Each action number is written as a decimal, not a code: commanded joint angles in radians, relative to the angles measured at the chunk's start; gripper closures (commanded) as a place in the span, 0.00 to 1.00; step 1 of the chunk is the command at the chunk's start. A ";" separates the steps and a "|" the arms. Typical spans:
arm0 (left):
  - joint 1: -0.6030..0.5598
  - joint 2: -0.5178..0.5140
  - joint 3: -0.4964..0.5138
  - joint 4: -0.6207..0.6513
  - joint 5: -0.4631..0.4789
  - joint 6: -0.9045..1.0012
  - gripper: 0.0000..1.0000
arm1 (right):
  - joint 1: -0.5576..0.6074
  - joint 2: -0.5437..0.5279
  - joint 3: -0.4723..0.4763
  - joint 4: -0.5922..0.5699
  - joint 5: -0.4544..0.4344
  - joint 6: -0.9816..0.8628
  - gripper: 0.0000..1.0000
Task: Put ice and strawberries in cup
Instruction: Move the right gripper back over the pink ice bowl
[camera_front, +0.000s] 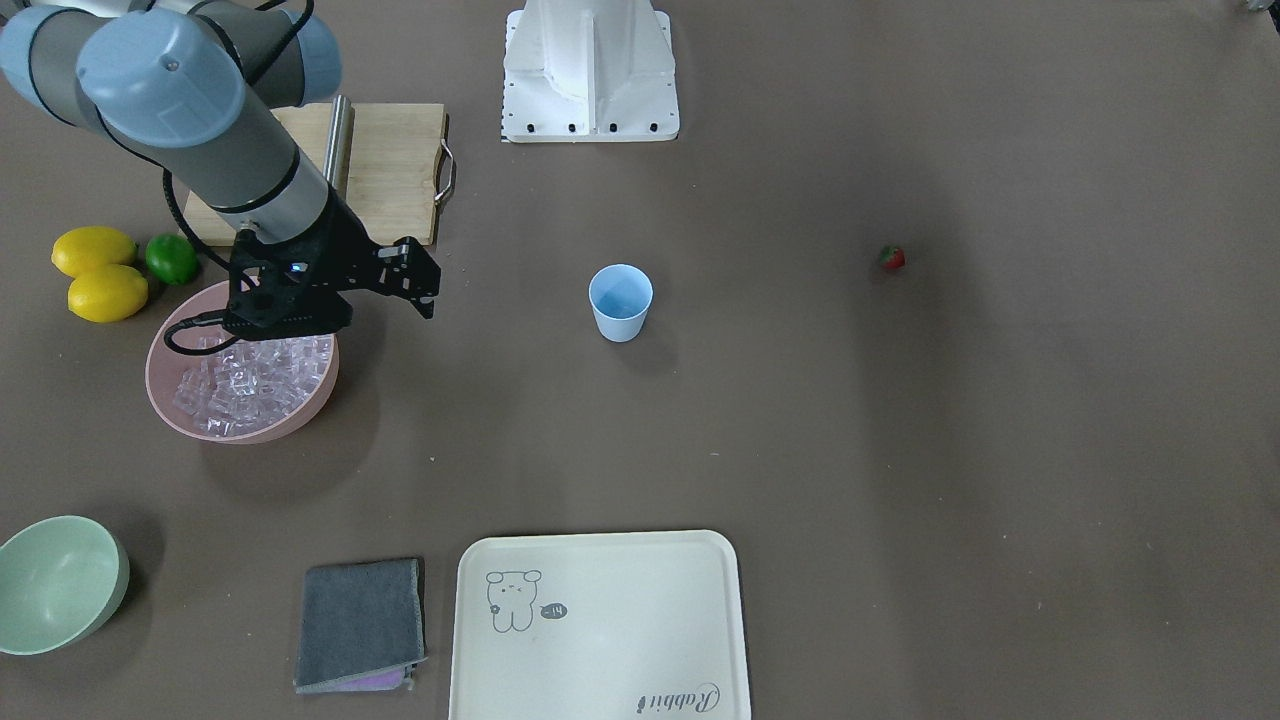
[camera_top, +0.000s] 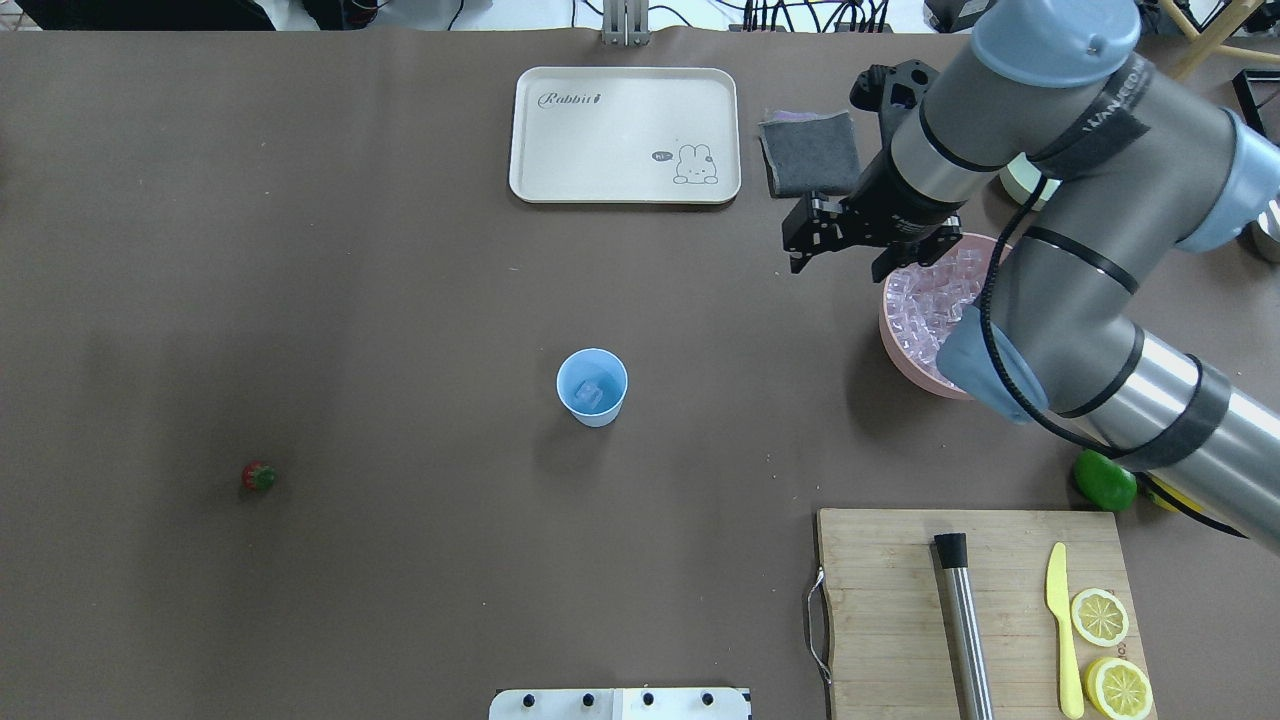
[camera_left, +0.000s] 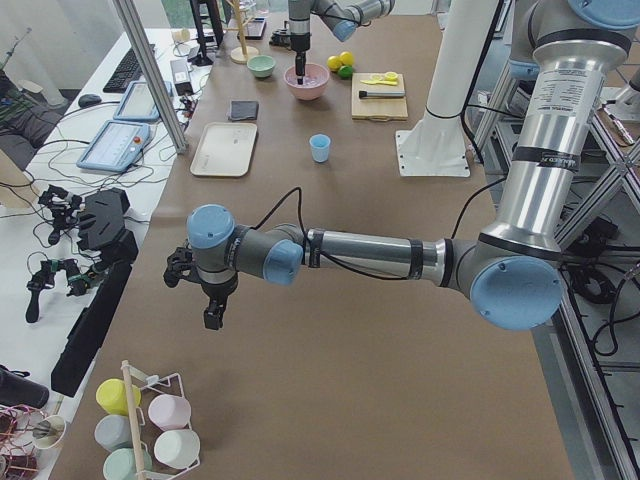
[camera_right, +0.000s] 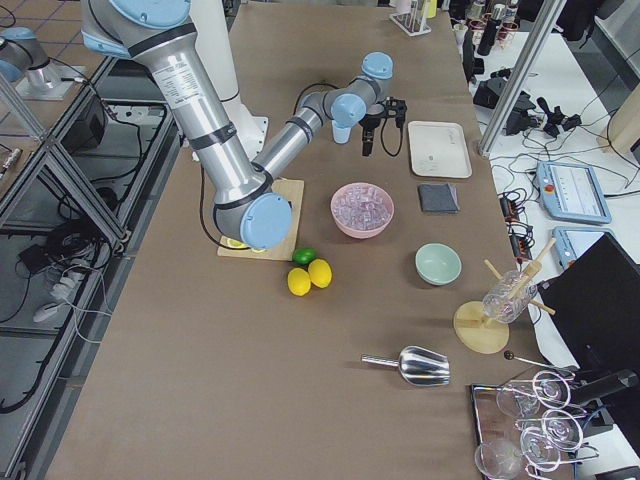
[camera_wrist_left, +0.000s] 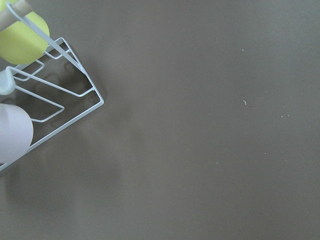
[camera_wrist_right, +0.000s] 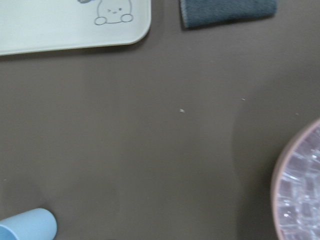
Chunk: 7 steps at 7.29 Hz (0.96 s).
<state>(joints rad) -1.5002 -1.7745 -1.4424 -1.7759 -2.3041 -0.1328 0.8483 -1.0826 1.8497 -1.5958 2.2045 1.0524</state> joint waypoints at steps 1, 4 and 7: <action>0.000 -0.005 0.002 0.001 0.000 -0.001 0.02 | 0.040 -0.103 0.062 -0.018 -0.015 0.259 0.17; -0.002 -0.022 -0.003 0.001 0.000 -0.001 0.02 | 0.072 -0.141 0.055 -0.020 -0.136 0.529 0.16; 0.000 -0.043 0.007 -0.005 0.002 -0.001 0.02 | 0.002 -0.145 0.025 -0.024 -0.247 0.694 0.16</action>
<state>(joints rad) -1.5005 -1.8090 -1.4376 -1.7782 -2.3027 -0.1335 0.8804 -1.2252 1.8887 -1.6179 1.9967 1.6817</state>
